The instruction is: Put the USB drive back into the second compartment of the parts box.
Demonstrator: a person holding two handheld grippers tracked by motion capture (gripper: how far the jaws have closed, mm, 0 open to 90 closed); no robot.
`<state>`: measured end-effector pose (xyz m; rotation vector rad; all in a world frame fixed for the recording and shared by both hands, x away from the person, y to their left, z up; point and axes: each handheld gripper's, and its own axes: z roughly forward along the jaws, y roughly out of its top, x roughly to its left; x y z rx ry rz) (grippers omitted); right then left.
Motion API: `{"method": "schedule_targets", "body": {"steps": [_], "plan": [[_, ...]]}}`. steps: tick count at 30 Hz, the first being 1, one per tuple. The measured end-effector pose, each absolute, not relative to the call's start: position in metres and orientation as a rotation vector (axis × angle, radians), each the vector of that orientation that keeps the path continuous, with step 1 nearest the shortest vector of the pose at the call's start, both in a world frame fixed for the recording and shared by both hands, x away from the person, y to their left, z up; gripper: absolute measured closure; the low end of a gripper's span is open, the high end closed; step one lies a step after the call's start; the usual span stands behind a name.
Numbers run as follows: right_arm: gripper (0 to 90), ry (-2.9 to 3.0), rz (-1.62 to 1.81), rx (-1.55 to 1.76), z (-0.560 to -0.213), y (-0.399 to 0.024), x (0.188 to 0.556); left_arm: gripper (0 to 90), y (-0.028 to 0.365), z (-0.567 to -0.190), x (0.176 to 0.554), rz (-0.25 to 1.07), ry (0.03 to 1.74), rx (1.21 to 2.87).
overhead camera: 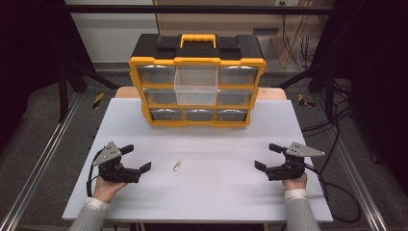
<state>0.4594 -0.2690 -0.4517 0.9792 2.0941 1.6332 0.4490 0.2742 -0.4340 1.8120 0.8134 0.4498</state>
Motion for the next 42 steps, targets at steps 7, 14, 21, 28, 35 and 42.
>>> {"method": "schedule_targets", "body": {"steps": [7,14,21,28,35,42], "plan": [[2.3,2.096,1.63,0.979,-0.452,-0.269,0.459,0.3,0.267,-0.43,0.451,0.446,0.82,1.828],[2.3,2.095,1.629,0.976,-0.452,-0.269,0.459,0.3,0.261,-0.425,0.453,0.45,0.833,1.831],[2.3,2.104,1.621,0.971,-0.452,-0.269,0.459,0.3,0.254,-0.419,0.455,0.46,0.822,1.845],[2.3,2.105,1.619,0.969,-0.452,-0.269,0.459,0.3,0.246,-0.414,0.458,0.446,0.815,1.853],[2.3,2.105,1.621,0.968,-0.452,-0.269,0.459,0.3,0.238,-0.413,0.46,0.453,0.816,1.87],[2.3,2.107,1.621,0.967,-0.452,-0.268,0.459,0.3,0.227,-0.413,0.465,0.449,0.815,1.899]]}}
